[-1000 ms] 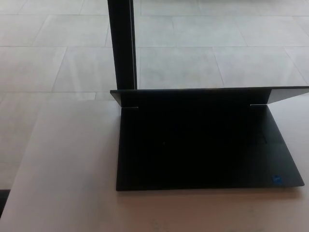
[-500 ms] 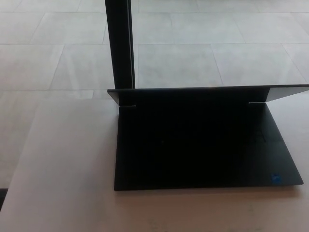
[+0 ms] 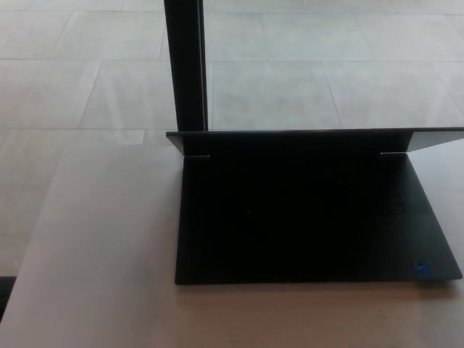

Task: The robot uses its right hand to push down on the lid of a laptop kept in the middle of the desk to close it

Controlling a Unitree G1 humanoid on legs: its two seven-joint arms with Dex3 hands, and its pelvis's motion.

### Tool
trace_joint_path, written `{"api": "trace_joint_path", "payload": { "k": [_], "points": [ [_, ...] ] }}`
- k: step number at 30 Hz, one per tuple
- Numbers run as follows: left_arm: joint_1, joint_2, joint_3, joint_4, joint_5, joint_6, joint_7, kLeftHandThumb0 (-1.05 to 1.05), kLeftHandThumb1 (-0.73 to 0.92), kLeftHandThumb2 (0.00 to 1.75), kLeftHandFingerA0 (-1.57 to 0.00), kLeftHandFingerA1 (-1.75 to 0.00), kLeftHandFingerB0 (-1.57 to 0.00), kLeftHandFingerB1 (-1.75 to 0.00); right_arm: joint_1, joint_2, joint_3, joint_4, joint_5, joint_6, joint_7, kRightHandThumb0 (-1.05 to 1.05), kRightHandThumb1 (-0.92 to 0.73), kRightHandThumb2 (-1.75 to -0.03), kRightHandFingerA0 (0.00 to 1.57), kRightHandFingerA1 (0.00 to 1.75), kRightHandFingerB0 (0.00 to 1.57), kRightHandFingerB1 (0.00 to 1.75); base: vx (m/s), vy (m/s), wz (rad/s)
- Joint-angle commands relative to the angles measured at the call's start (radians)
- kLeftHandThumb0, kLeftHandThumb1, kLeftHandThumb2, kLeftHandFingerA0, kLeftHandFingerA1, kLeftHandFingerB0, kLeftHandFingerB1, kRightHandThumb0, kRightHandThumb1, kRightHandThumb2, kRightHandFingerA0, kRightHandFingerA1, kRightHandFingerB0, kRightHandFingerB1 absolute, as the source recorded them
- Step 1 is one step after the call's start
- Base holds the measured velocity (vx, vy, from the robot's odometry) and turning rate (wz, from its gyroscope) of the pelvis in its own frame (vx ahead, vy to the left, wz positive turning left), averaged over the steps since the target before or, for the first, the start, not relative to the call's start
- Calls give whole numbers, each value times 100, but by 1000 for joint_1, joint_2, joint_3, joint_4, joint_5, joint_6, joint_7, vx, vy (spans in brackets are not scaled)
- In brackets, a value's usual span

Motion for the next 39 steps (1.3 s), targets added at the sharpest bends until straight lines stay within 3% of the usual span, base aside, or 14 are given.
{"api": "trace_joint_path", "payload": {
  "k": [1,19,20,21,22,23,24,26,27,32,33,34,35,39],
  "points": [
    [0,49,34,26,-75,-16,12,-86,92,72,-52,-65,-46,-48,-72,-79,328,-48,-315,-201,159,-88,-91,-68,38,51,34,32,0,0,0],
    [-2,54,19,26,-72,-20,6,-86,92,72,-53,-66,-47,-49,-127,-107,732,191,-547,-149,249,-91,-92,-74,25,51,27,31,0,0,0],
    [-3,54,18,25,-73,-20,6,-81,74,114,-51,-71,-43,-59,-140,-109,744,205,-556,-154,248,-91,-92,-76,25,51,28,32,0,0,0],
    [-3,54,18,24,-73,-19,7,-81,74,114,-51,-71,-43,-59,-150,-111,753,214,-564,-156,248,-91,-92,-76,25,51,28,32,0,0,0],
    [-3,55,15,25,-71,-20,12,-85,92,72,-54,-67,-48,-50,-167,-112,764,246,-572,-181,235,-92,-81,-122,25,58,22,44,0,0,0],
    [-5,57,14,27,-69,-17,23,-86,92,71,-56,-66,-51,-50,-201,-117,783,270,-597,-185,233,-92,-92,-77,31,52,30,33,0,0,0],
    [-4,57,13,26,-70,-18,19,-86,92,71,-56,-67,-49,-49,-227,-119,799,296,-616,-189,228,-88,-80,-122,29,58,21,44,0,0,0],
    [-5,60,15,28,-74,-15,17,-92,75,96,-54,-71,-44,-54,-249,-117,804,329,-616,-199,215,-89,-81,-123,31,58,26,45,0,0,0],
    [-5,61,18,28,-78,-12,13,-87,92,72,-54,-67,-48,-48,-263,-122,805,338,-617,-203,208,-91,-82,-124,30,57,29,46,0,0,0],
    [-7,64,18,28,-83,-18,17,-86,92,71,-52,-64,-48,-50,-256,-139,800,342,-599,-212,205,-88,-82,-122,29,57,27,46,0,0,0],
    [-9,65,16,28,-84,-11,15,-86,92,72,-53,-65,-48,-49,-224,-147,796,325,-593,-226,201,-88,-92,-77,36,50,37,34,0,0,0],
    [-7,66,13,29,-83,-15,2,-87,92,73,-50,-64,-45,-49,-209,-151,800,315,-598,-226,203,-88,-92,-76,35,49,37,34,0,0,0],
    [-6,66,10,26,-83,-15,6,-87,92,73,-51,-65,-45,-48,-185,-159,804,291,-604,-222,214,-87,-81,-122,31,56,28,46,0,0,0],
    [-8,69,7,31,-98,-12,5,-86,92,73,-51,-64,-45,-48,-88,-182,815,237,-630,-267,214,-85,-80,-119,32,58,31,47,0,0,0]
  ]
}}
